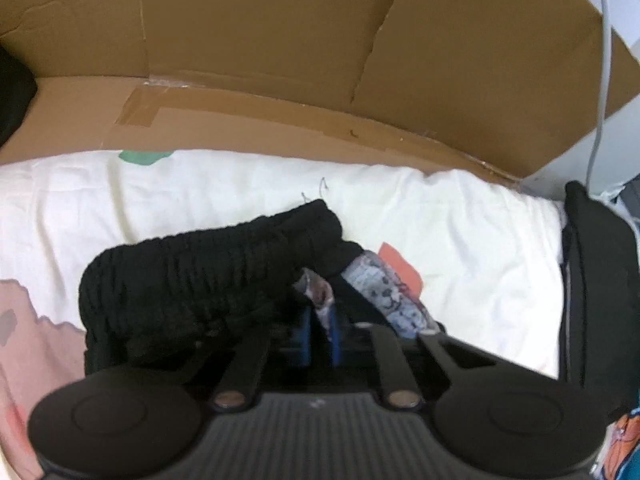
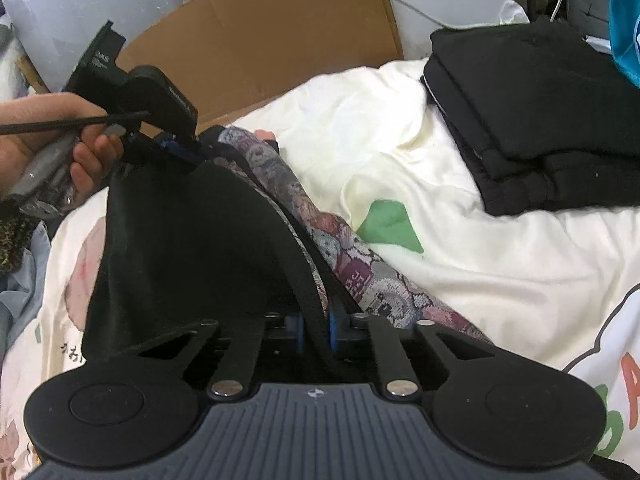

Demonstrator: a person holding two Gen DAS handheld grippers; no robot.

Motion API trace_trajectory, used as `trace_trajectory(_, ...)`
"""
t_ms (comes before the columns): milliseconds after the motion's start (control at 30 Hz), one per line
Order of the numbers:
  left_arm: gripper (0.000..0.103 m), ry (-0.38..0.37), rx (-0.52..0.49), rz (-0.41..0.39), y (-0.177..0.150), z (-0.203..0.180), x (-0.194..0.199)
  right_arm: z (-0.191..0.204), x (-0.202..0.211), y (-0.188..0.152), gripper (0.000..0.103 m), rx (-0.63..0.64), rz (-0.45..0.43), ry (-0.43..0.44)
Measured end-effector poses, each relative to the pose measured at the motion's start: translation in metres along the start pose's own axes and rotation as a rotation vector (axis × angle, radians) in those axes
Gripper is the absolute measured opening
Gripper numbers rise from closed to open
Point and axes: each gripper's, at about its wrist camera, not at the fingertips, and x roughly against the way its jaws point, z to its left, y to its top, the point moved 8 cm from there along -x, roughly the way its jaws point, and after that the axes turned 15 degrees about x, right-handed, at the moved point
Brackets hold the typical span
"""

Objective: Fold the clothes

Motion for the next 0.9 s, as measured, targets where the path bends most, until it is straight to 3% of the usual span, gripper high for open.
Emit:
trace_trajectory(167, 0.002, -0.077, -0.005, -0.042, 0.006, -0.011, 0.018, -0.01, 0.012, 0.008, 0.005, -0.033, -0.057, -0.034)
trace_trajectory(267, 0.002, -0.113, 0.009, -0.071, 0.011, -0.023, 0.024, -0.014, 0.011, 0.005, 0.005, -0.059, -0.045, -0.031)
trace_trajectory(433, 0.002, -0.108, -0.013, -0.082, 0.01, -0.034, 0.008, -0.012, 0.006, -0.002, 0.007, -0.018, 0.009, -0.059)
trace_trajectory(667, 0.002, -0.124, -0.019, -0.082, 0.007, -0.037, -0.009, -0.022, 0.004, -0.007, 0.007, -0.083, 0.019, -0.04)
trace_trajectory(900, 0.005, -0.11, -0.031, -0.074, 0.003, -0.041, -0.017, -0.032, 0.01, -0.007, 0.008, -0.084, 0.003, -0.115)
